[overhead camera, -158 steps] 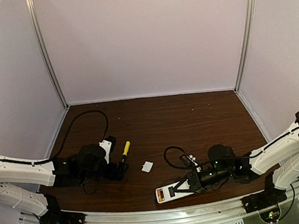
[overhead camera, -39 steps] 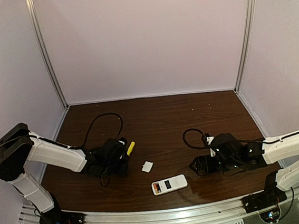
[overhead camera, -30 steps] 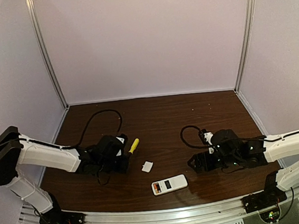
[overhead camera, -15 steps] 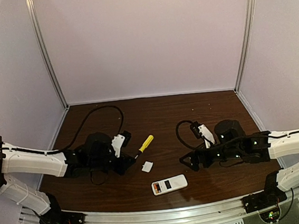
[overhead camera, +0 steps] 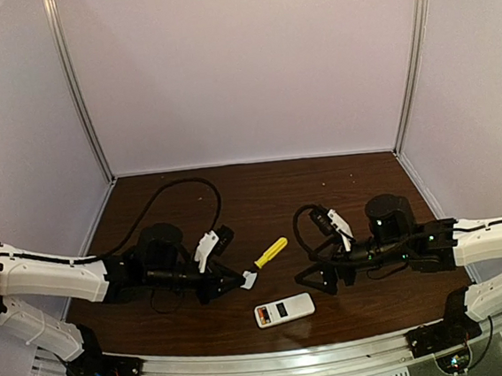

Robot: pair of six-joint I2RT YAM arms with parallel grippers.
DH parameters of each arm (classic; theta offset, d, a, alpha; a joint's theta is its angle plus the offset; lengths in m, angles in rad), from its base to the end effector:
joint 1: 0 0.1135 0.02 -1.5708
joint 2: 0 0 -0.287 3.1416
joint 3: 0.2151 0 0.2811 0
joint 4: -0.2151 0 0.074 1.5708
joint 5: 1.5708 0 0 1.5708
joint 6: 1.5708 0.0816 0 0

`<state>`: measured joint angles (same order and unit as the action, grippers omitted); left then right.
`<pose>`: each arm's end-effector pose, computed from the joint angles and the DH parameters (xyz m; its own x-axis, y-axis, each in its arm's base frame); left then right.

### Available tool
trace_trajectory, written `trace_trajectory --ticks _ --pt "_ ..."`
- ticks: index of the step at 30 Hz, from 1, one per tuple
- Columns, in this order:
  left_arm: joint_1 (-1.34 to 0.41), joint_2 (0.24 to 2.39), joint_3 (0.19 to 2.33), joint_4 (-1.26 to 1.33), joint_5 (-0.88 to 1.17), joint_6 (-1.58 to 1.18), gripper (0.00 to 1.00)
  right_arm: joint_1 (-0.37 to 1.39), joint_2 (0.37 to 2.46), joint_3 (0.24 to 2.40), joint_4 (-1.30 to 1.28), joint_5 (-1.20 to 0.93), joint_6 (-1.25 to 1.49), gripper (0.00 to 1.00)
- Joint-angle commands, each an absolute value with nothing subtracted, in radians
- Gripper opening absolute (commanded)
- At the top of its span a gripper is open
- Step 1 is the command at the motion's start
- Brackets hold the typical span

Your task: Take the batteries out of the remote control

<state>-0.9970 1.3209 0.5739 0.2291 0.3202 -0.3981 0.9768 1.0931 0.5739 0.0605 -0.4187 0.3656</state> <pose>0.1537 -0.2851 0.1740 -0.6143 0.2726 -0.7405 0.7675 0.4244 -0.4805 0.1345 0.2584 0.2184 -0.5751 -0.2679 -0.7730 -0.8090 0.3266 0.4887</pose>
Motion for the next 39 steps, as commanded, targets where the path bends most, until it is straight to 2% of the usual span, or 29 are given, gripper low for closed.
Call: trace_trajectory --ticks 1,10,18,26,39 --pt "-1.008 1.323 0.566 0.302 0.423 -0.371 0.0 0.976 1.089 0.586 0.118 -0.482 0.345 1.0" --pt "-1.04 1.327 0.571 0.325 0.509 -0.357 0.0 0.976 1.113 0.603 0.137 -0.531 0.339 0.99" --pt "-1.08 1.343 0.593 0.32 0.551 -0.339 0.0 0.976 1.136 0.623 0.111 -0.601 0.295 0.9" --pt "-1.09 1.338 0.589 0.357 0.633 -0.351 0.0 0.979 1.156 0.631 0.101 -0.709 0.265 0.75" --pt "-1.091 1.359 0.597 0.37 0.663 -0.365 0.0 1.009 1.188 0.658 0.099 -0.753 0.247 0.5"
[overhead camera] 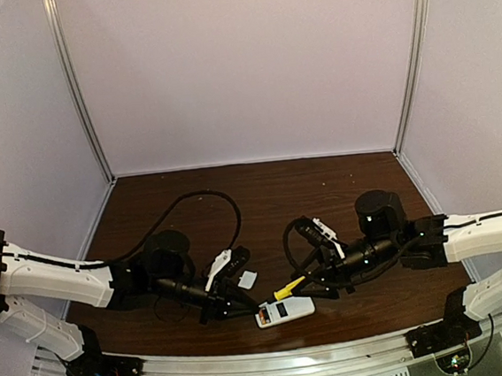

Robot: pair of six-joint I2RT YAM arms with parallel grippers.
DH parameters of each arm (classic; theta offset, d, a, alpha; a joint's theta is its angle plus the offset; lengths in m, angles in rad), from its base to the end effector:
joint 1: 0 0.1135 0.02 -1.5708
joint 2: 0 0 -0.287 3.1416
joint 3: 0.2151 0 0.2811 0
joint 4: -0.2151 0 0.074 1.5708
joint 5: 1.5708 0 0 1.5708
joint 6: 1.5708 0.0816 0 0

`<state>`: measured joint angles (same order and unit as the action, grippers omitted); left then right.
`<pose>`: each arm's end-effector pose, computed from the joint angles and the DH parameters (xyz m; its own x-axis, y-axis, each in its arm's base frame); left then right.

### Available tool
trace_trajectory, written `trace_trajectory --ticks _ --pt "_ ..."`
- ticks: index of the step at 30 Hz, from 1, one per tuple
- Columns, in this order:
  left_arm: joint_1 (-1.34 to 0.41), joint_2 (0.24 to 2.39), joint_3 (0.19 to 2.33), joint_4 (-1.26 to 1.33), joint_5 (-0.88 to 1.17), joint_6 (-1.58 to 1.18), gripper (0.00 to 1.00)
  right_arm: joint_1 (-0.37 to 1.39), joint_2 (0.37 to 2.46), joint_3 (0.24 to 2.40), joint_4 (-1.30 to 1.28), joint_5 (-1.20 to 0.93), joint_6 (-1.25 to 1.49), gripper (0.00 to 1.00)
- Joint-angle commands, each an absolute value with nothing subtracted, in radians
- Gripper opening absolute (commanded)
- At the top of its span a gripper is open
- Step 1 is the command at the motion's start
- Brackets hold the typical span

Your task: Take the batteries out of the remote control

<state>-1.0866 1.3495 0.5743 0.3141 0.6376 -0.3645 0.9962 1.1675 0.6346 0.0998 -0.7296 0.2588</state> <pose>0.1060 -0.3060 0.1821 -0.5355 0.4028 -0.7423 0.8225 0.0490 -0.5667 0.1156 0.2787 0.2331 -0.4648 -0.3668 -0.8058 -0.8644 -0.0091 0.5027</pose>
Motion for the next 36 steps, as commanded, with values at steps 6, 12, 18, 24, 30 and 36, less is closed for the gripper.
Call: trace_trajectory --ticks 6,12,18,24,30,36 --pt "-1.091 1.362 0.595 0.379 0.668 -0.368 0.0 1.02 1.207 0.663 0.105 -0.753 0.248 0.45" --pt "-1.092 1.377 0.599 0.382 0.67 -0.37 0.0 1.035 1.236 0.675 0.106 -0.753 0.243 0.35" --pt "-1.092 1.377 0.6 0.382 0.669 -0.37 0.0 1.043 1.237 0.683 0.101 -0.749 0.239 0.31" --pt "-1.092 1.374 0.599 0.382 0.667 -0.369 0.0 1.046 1.221 0.679 0.094 -0.746 0.233 0.32" --pt "-1.092 1.369 0.598 0.38 0.665 -0.368 0.0 1.046 1.196 0.67 0.086 -0.736 0.227 0.31" --pt "-1.091 1.37 0.598 0.379 0.664 -0.368 0.0 1.046 1.194 0.67 0.08 -0.73 0.227 0.27"
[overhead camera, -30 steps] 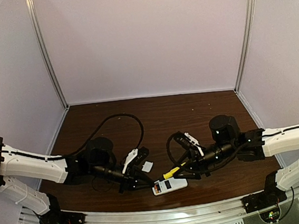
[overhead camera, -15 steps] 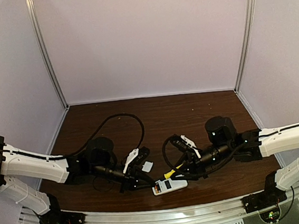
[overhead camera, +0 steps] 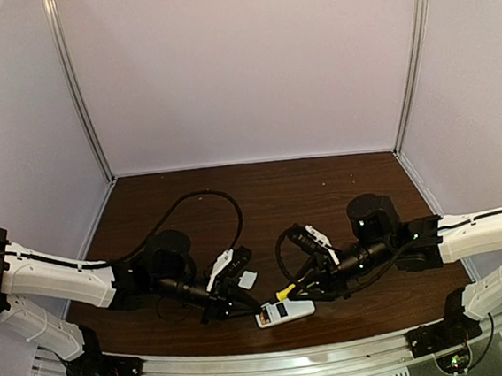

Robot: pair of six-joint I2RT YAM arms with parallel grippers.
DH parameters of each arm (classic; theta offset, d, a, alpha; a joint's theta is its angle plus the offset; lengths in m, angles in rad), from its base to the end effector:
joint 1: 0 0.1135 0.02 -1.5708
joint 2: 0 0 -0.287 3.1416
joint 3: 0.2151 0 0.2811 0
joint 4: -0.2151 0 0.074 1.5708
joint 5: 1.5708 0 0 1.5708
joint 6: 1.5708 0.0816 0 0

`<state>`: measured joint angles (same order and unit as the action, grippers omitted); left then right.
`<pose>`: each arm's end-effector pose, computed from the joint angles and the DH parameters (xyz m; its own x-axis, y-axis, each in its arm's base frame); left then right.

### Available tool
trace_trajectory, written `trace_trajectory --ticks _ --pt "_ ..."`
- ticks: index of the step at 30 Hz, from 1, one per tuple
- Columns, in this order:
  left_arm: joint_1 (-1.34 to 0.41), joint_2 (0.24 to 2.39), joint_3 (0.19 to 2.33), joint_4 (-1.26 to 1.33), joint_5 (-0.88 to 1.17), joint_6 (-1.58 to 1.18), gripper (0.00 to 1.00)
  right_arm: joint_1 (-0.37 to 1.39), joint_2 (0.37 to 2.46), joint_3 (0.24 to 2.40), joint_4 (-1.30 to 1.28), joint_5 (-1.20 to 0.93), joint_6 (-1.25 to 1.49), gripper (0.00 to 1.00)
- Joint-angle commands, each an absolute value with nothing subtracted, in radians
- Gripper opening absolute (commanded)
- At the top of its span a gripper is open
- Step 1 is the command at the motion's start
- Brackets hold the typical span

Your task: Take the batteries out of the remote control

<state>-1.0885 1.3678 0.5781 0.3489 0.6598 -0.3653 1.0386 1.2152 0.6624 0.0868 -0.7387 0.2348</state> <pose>0.1057 -0.3097 0.1827 -0.5267 0.3976 -0.7513 0.8233 0.0186 -0.5674 0.1076 0.2910 0.2291 -0.4410 -0.4099 -0.7985 -0.8634 -0.0492 0.5021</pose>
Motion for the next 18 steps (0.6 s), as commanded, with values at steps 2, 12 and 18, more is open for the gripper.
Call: trace_trajectory --ticks 2,12,18 --pt "-1.091 1.369 0.598 0.379 0.664 -0.368 0.0 1.046 1.198 0.669 0.078 -0.729 0.226 0.26" --pt "-1.092 1.372 0.6 0.367 0.645 -0.365 0.0 1.048 1.198 0.668 0.081 -0.71 0.244 0.0" --pt "-1.092 1.363 0.597 0.349 0.599 -0.35 0.19 1.048 1.195 0.667 0.062 -0.642 0.257 0.0"
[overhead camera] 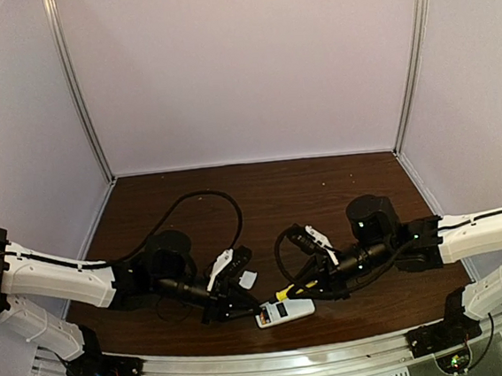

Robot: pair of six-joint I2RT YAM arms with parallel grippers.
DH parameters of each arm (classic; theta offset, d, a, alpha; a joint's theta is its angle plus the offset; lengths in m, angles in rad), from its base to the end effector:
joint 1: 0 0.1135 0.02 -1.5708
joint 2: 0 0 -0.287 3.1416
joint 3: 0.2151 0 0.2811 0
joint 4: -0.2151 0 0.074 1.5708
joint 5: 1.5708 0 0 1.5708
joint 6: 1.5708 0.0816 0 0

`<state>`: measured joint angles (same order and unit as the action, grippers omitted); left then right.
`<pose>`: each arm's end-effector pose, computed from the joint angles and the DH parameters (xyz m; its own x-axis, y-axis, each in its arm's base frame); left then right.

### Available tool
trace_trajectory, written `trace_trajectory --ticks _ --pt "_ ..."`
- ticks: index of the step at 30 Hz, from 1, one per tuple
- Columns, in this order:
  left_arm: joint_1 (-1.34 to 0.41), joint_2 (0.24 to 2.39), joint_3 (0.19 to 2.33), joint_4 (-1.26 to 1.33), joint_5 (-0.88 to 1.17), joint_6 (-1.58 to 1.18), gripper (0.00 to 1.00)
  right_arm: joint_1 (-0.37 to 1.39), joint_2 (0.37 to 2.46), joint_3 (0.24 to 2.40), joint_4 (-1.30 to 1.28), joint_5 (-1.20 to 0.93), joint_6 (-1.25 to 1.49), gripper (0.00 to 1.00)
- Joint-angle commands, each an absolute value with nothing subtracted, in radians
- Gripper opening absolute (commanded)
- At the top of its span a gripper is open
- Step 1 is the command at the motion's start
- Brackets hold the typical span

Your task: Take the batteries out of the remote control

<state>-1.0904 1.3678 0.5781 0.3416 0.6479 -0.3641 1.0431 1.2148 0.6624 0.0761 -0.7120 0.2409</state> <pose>0.1058 -0.3096 0.1816 -0.5284 0.3996 -0.7491 0.8243 0.0304 -0.5653 0.1080 0.2911 0.2272 -0.4500 -0.4134 -0.7916 -0.8640 -0.0224 0.5029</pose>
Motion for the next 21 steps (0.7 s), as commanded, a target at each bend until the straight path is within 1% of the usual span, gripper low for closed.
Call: trace_trajectory --ticks 1,7,8,12,13,14,18,21 --pt "-1.092 1.358 0.593 0.347 0.585 -0.345 0.28 1.048 1.194 0.666 0.057 -0.627 0.262 0.0" --pt "-1.092 1.311 0.557 0.341 0.447 -0.311 0.67 1.048 1.166 0.667 0.023 -0.524 0.311 0.0" --pt "-1.092 1.308 0.552 0.338 0.419 -0.304 0.71 1.049 1.159 0.663 0.02 -0.508 0.32 0.0" --pt "-1.091 1.317 0.536 0.355 0.322 -0.285 0.84 1.048 1.141 0.652 0.01 -0.447 0.334 0.0" --pt "-1.092 1.32 0.534 0.356 0.278 -0.286 0.93 1.048 1.14 0.652 0.008 -0.436 0.332 0.0" --pt "-1.092 1.322 0.534 0.354 0.187 -0.293 0.97 1.048 1.141 0.651 0.007 -0.426 0.325 0.0" --pt "-1.092 1.298 0.502 0.391 -0.102 -0.32 0.97 1.047 1.157 0.66 -0.037 -0.34 0.311 0.0" --pt "-1.092 1.275 0.43 0.532 -0.155 -0.265 0.97 1.048 1.174 0.677 -0.056 -0.308 0.308 0.0"
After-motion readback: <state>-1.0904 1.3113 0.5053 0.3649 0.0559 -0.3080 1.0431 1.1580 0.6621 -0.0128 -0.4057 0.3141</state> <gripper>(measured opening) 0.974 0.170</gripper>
